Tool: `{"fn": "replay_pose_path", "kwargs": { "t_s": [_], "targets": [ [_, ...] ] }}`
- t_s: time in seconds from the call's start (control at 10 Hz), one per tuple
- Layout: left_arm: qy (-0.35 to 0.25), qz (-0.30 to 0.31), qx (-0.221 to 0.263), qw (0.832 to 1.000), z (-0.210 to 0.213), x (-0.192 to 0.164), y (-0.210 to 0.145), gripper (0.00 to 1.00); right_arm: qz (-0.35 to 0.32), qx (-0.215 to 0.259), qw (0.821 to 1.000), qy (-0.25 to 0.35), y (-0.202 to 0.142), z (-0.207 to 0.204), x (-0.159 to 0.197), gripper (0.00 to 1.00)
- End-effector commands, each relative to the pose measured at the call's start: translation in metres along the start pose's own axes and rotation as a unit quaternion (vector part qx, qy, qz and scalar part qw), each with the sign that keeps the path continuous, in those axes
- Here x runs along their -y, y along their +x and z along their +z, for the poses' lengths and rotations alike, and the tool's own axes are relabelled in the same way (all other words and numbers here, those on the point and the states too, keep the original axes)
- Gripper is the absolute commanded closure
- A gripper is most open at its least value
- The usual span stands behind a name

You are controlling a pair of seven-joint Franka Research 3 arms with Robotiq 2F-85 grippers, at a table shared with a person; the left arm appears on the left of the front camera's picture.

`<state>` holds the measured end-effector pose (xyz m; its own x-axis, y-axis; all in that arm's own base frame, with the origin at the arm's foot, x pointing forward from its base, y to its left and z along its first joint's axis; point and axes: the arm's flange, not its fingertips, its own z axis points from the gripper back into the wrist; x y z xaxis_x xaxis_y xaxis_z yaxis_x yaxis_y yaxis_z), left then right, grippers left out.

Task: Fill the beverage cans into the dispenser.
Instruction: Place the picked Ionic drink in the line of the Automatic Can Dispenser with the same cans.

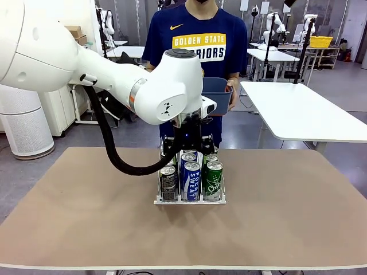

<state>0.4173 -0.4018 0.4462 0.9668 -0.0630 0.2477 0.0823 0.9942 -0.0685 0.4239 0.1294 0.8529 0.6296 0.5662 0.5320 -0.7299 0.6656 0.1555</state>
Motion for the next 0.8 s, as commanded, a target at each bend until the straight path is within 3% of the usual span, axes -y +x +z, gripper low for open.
{"fn": "replay_pose_path", "kwargs": {
  "t_s": [0.0, 0.3, 0.5, 0.7],
  "targets": [
    [-0.002, -0.005, 0.002, 1.000, 0.000, -0.001, 0.003, 0.00, -0.002, 0.000, 1.000, 0.005, -0.001, 0.000, 0.000, 0.00],
    [0.000, 0.000, 0.000, 1.000, -0.001, 0.000, 0.000, 0.00, -0.002, 0.000, 1.000, 0.005, -0.001, 0.000, 0.000, 0.00],
    [-0.070, -0.070, -0.037, 0.994, 0.022, -0.017, 0.001, 0.00, -0.002, 0.000, 1.000, 0.005, -0.001, 0.000, 0.000, 0.00],
    [-0.096, -0.110, -0.039, 0.989, 0.048, -0.038, -0.006, 0.00, -0.002, 0.000, 1.000, 0.005, -0.001, 0.000, 0.000, 0.00]
  ]
}}
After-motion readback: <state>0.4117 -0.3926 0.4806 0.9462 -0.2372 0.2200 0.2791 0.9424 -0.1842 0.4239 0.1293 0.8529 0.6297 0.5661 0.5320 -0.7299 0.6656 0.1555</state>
